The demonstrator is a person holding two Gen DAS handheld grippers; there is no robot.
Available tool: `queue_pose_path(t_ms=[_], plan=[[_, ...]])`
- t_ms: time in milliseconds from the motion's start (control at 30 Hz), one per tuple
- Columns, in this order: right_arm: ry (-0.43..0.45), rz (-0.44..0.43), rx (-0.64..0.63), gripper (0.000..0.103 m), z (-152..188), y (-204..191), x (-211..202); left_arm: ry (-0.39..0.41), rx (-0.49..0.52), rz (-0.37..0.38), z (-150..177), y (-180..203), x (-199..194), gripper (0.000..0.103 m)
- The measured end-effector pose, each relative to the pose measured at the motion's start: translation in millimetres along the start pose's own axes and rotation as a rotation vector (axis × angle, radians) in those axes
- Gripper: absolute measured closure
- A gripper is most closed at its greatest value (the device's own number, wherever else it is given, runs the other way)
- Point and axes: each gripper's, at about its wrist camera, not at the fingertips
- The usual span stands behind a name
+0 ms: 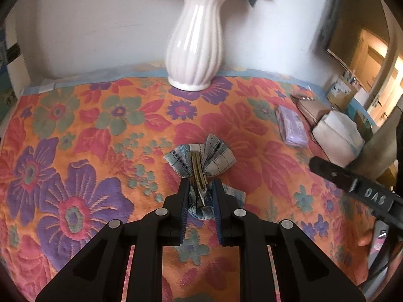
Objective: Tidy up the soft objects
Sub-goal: 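Grasp the checkered scrunchie with the left tool while the right tool grasps the purple pack, then carry the scrunchie and purple pack with both tools to the tray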
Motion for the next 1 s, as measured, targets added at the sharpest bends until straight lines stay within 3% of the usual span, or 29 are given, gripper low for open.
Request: queue_pose_path(t_ms=[33,67,133,267,333,467,500,533,667,867,1000], plan=[[0.000,0.012,0.011,0.062,-2.4,2.0,1.3,0.002,-0.006,-0.009,-0.4,-1.1,-0.1,0.088],[-0.006,0.035,0.011,0.051,-7.3,1.8,6.5,0.004,-0.008,-0.012,-0.3,-1.8,-0.2,0.088],[-0.008,0.063,0.020,0.043,-13.6,-4.2,15.3,0.012,-0.013,-0.018,0.2,-2.3,-1.1,0.088],[-0.078,0.155,-0.009,0.042,-27.5,-18.2,59.2,0.010,-0.030,-0.018,2.5,-6.4,-0.6,0.088],[-0.032,0.188,-0.040,0.040,-33.9,-25.1,68.1,0.001,-0.038,-0.014,3.3,-7.3,2.0,0.088],[-0.010,0.213,-0.099,0.043,-34.8,-31.8,82.0,0.000,-0.037,-0.019,7.1,-5.2,0.1,0.088],[-0.007,0.219,-0.133,0.048,-33.7,-34.8,82.0,0.000,-0.033,-0.020,7.8,-4.6,0.2,0.087],[-0.004,0.216,-0.157,0.062,-32.7,-37.1,80.5,-0.001,-0.027,-0.023,8.8,-3.7,-0.1,0.087],[-0.035,0.067,-0.188,0.065,-17.4,-40.5,52.5,-0.022,0.032,-0.048,13.7,3.6,-1.5,0.085],[-0.126,-0.080,-0.308,0.065,31.3,-32.1,-12.1,-0.057,0.014,0.045,36.0,2.5,-33.9,0.082],[-0.107,-0.092,-0.404,0.064,51.6,-27.7,-30.9,-0.050,0.032,-0.023,43.0,3.5,-40.0,0.047]])
Point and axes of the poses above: each gripper's, at about its wrist camera, not at the fingertips, and x roughly the way its jaws point, y to its right, z to its underside, and after that the axes turned 12 degrees about y, right-handed
